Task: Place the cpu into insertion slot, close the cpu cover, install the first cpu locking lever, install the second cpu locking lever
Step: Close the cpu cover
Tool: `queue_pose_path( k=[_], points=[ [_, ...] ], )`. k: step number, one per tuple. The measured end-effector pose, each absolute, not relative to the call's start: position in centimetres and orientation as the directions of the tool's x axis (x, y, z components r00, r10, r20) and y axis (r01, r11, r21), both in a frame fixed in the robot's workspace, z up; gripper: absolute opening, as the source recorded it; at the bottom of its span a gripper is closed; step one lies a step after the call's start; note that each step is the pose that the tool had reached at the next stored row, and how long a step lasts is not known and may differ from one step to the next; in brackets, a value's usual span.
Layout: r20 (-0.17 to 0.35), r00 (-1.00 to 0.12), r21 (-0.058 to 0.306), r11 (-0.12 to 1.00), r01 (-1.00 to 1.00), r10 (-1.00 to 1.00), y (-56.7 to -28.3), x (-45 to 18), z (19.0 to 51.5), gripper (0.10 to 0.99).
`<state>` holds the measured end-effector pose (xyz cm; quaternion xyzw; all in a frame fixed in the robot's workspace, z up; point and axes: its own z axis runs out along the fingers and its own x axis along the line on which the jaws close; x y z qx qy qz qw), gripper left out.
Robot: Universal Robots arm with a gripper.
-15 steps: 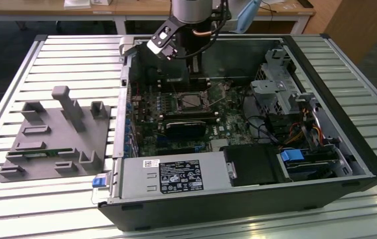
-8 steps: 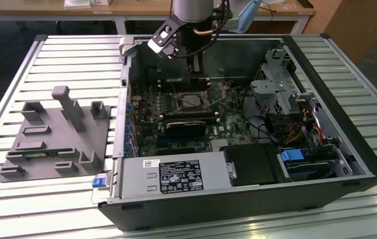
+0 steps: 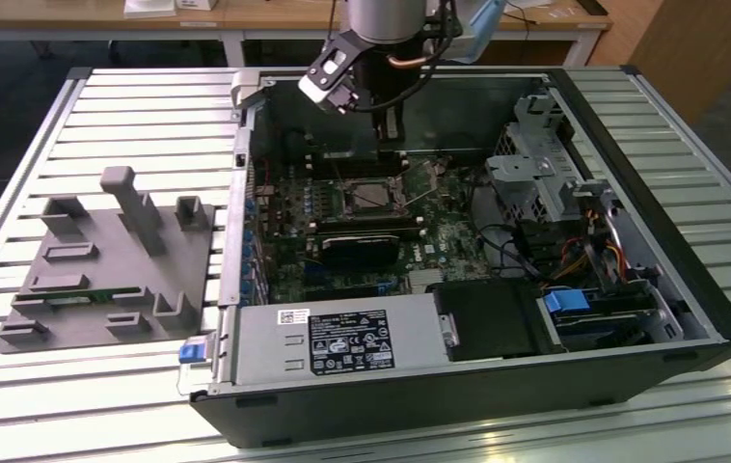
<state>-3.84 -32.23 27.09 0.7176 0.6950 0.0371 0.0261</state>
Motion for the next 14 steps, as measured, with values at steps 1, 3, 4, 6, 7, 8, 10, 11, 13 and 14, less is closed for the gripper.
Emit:
queue_pose_path(
  k=[1, 3, 4, 6, 7, 8, 10, 11, 13, 14],
  points=[
    [0.017, 0.031, 0.089, -0.033, 0.996, 0.999, -32.2, -3.7, 27.1, 0.106],
    [0.017, 0.031, 0.089, -0.033, 0.996, 0.999, -32.2, -3.4, 27.1, 0.106],
    [0.017, 0.031, 0.089, -0.033, 0.996, 0.999, -32.2, -3.3, 27.1, 0.106],
    [0.017, 0.031, 0.089, -0.033, 0.996, 0.999, -32.2, -2.9, 27.1, 0.106],
    [0.017, 0.031, 0.089, -0.033, 0.996, 0.999, -32.2, -2.7, 27.1, 0.106],
    [0.017, 0.031, 0.089, -0.033, 0.996, 0.999, -32.2, -2.5, 27.1, 0.106],
    [0.017, 0.031, 0.088, -0.033, 0.996, 0.999, -32.2, -2.2, 27.1, 0.106],
    [0.017, 0.031, 0.088, -0.033, 0.996, 0.999, -32.2, -2.1, 27.1, 0.106],
    [0.017, 0.031, 0.088, -0.033, 0.996, 0.999, -32.2, -1.7, 27.1, 0.106],
    [0.017, 0.031, 0.088, -0.033, 0.996, 0.999, -32.2, -1.6, 27.1, 0.106]
  ],
)
